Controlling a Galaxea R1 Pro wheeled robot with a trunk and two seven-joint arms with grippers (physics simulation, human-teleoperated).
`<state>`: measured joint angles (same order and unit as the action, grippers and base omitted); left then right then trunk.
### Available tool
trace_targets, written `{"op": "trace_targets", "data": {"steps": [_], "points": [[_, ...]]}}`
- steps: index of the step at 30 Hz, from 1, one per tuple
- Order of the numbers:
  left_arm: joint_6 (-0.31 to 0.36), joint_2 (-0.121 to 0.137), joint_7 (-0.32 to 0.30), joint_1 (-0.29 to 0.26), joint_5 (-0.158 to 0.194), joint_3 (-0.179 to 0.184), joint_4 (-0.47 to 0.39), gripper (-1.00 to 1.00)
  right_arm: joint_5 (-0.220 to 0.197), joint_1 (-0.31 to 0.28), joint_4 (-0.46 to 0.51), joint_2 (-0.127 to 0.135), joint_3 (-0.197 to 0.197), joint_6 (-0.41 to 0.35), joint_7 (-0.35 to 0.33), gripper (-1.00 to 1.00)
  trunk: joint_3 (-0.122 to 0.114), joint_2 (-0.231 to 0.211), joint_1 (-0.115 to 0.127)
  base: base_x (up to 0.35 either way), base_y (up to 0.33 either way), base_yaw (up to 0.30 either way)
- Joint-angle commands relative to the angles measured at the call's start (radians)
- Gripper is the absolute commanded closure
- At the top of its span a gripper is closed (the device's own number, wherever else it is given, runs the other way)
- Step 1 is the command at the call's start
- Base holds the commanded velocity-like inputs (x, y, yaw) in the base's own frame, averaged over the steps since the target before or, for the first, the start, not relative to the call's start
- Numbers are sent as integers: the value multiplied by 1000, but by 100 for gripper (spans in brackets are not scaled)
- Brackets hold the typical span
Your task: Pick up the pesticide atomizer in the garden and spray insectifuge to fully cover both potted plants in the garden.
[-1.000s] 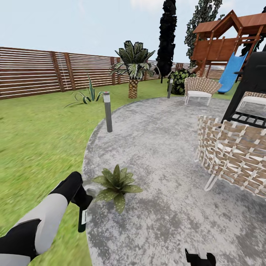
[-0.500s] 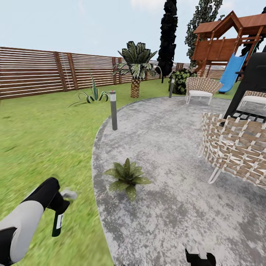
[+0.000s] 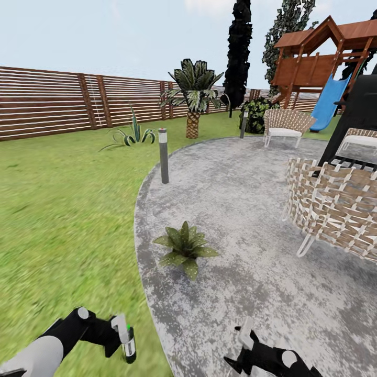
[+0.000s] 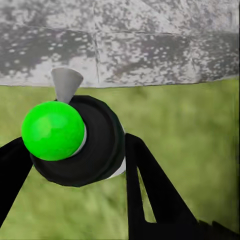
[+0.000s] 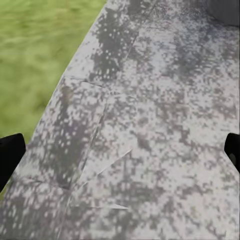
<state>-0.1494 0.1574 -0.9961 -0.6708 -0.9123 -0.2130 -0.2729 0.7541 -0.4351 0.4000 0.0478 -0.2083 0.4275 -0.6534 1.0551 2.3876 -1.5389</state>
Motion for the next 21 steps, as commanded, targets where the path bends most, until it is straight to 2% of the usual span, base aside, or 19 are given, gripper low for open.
{"op": "trace_targets", "data": {"steps": [1, 3, 5, 7, 11, 12, 15, 17, 19, 20, 21], "points": [[-20, -16, -5, 4, -14, -6, 2, 100, 10, -1, 24, -1, -8, 5, -52, -100, 1, 0, 0, 0, 0, 0], [-25, -40, -6, 8, -30, 19, 3, 100, 9, -1, 56, -2, -8, 5, -104, -100, 1, 0, 0, 0, 0, 0], [-26, -85, -7, 10, -58, 99, 3, 100, 8, -1, 109, -11, -8, 5, -175, -100, 1, 0, 0, 0, 0, 0], [-21, -105, -9, 10, -63, 131, 3, 100, 8, -1, 136, -29, -8, 4, -195, -100, 1, 0, 0, 0, 0, 0], [-12, -123, -57, 8, -66, 146, 3, 100, 9, -1, 153, -47, -7, 2, -207, -100, 1, 0, 0, 0, 0, 0], [-12, -124, -63, 8, -67, 146, 3, 100, 10, -1, 154, -51, -7, 2, -208, 100, 1, 0, 0, 0, 0, 0], [-12, -128, -72, 9, -66, 147, 4, 100, 12, -1, 156, -84, -7, 2, -209, 100, 1, 0, 0, 0, 0, 0], [-14, -143, -73, 10, -67, 148, 3, 100, 23, -2, 157, -105, -5, 2, -212, 100, 1, 0, 0, 0, 0, 0], [-18, -157, -73, 10, -68, 150, 0, 100, 32, -2, 157, -112, 40, 3, -213, 100, 1, 0, 0, 0, 0, 0], [-20, -168, -73, 10, -68, 152, -4, 100, 34, -2, 158, -115, 90, 3, -212, 100, 1, 0, 0, 0, 0, 0], [-22, -180, -72, 10, -68, 152, -7, 100, 34, -2, 159, -118, 117, 3, -212, 100, 1, 0, 0, 0, 0, 0]]}}
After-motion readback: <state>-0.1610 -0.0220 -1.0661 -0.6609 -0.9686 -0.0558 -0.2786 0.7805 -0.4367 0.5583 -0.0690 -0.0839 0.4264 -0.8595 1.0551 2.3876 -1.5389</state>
